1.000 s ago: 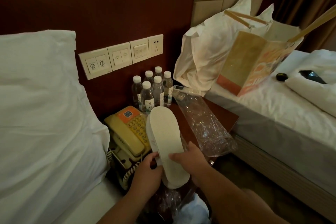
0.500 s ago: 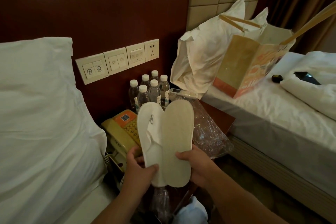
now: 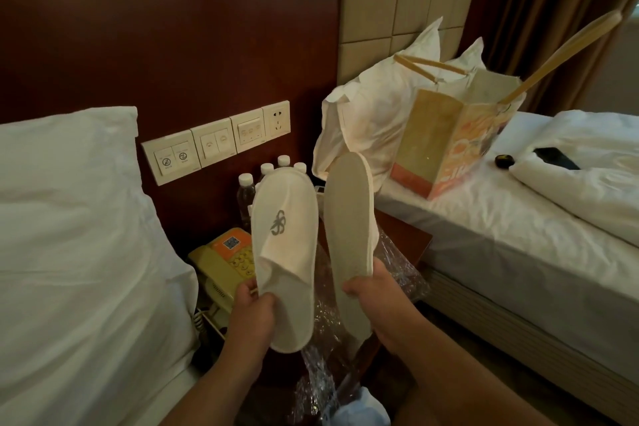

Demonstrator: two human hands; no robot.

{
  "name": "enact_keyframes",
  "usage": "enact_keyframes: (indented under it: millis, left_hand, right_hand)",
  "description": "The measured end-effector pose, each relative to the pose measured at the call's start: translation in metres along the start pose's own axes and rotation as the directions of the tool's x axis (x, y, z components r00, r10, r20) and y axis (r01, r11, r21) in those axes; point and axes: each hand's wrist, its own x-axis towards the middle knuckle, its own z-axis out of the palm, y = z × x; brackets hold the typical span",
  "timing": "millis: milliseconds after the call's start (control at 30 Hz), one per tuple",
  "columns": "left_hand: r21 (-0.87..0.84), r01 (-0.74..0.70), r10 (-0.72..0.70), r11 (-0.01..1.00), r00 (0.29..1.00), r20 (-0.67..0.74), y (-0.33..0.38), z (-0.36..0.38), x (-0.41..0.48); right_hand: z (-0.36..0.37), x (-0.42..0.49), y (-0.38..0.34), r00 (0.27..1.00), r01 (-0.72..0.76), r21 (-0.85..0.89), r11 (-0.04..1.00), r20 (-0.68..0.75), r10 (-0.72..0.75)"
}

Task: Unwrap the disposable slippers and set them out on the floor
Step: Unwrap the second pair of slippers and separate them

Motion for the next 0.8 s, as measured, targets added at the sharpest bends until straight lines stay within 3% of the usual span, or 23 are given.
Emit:
enact_keyframes:
  millis: [100,233,533,667,800]
  left_hand:
    - [0.033,-0.069,0.068,0.997,0.997,0.021,0.015,0.011,-0.016]
    - [0.007,-0.131,0.130,0.991,0.986,0.103,0.034,0.029,-0.045]
    - [-0.087,-0.315,0.326,0.945,0.923,0.204,0.068,0.052,-0.085]
    - [-0.038,-0.364,0.365,0.931,0.920,0.140,0.081,0.065,-0.100]
    - [-0.054,-0.468,0.468,0.882,0.884,-0.015,0.094,0.070,-0.113]
  right_hand:
    - [-0.001,-0.013,-0.014,0.999,0.038,-0.031,0.999,0.017,-0.037]
    - [0.002,-0.035,-0.024,0.989,0.038,0.174,0.984,0.136,-0.063]
    - [-0.014,-0.073,-0.044,0.955,0.150,0.514,0.844,0.145,-0.258]
    - [-0.012,-0.089,-0.061,0.963,0.141,0.521,0.842,0.126,-0.239]
    - [-0.019,-0.099,-0.068,0.968,0.102,0.640,0.762,0.112,-0.224]
